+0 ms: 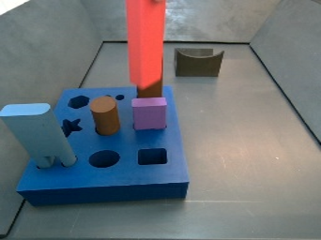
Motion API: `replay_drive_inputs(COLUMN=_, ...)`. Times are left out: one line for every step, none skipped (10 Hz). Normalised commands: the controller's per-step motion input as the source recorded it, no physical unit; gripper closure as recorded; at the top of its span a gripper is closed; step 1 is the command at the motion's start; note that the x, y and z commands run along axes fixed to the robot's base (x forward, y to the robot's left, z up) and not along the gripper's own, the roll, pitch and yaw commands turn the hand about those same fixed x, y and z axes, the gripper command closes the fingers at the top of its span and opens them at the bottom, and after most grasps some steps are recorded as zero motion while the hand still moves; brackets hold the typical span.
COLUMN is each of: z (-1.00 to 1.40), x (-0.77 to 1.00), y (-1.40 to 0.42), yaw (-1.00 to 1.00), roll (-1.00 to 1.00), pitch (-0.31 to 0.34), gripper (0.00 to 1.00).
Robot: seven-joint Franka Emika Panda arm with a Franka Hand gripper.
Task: Pick up the rectangle object. Move up. Move to above the board. Insert the rectangle object.
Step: Insert the rectangle object.
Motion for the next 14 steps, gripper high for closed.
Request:
replay_drive_inputs(z=-0.36, x=0.25, y=-0.65, yaw=-0.32, roll=0.06, pitch=0.134, gripper=1.00)
replay_drive_inputs(z=-0.34, x=0.29, y=-0.67, yaw=-0.35, roll=0.04, pitch=0.063, gripper=1.00)
replay_drive_inputs(z=-0.33, x=0.00, y=-0.57, yaw=-0.68, roll=0.02, pitch=0.000, gripper=1.00)
replay_drive_inputs(z=-0.31, x=0.00, y=-0.25, yaw=-0.94, roll=0.00, pitch=0.000, gripper=1.00)
replay_drive_inputs(z=-0.35, x=0.00, y=-0.23, yaw=-0.95, roll=0.00, pitch=-0.001, gripper=1.00)
replay_drive_inputs(z=-0.34, x=0.00, y=-0.15, yaw=-1.00, roll=0.00, pitch=-0.013, gripper=1.00)
replay_drive_inputs(z=-0.39, x=0.00, y=-0.03, yaw=-1.00, roll=0.00, pitch=-0.063, gripper=1.00)
replay_drive_inputs(z=-0.44, x=0.00, y=0.00, yaw=-1.00, roll=0.00, pitch=-0.114, gripper=1.00)
replay_drive_inputs(z=-0.51, x=0.03, y=-0.02, yaw=-0.95, roll=0.00, pitch=-0.203, gripper=1.00)
replay_drive_inputs(z=-0.51, x=0.04, y=-0.06, yaw=-0.93, roll=0.00, pitch=-0.210, gripper=1.00)
replay_drive_inputs(z=-0.37, x=0.10, y=-0.15, yaw=-0.86, roll=0.00, pitch=-0.156, gripper=1.00)
replay_drive_inputs(z=-0.21, x=0.12, y=-0.21, yaw=-0.83, roll=-0.04, pitch=-0.093, gripper=1.00)
replay_drive_inputs(z=-0.07, x=0.23, y=-0.31, yaw=-0.71, roll=-0.01, pitch=-0.023, gripper=1.00)
replay_drive_inputs(z=0.00, x=0.25, y=-0.43, yaw=-0.57, roll=0.02, pitch=0.000, gripper=1.00)
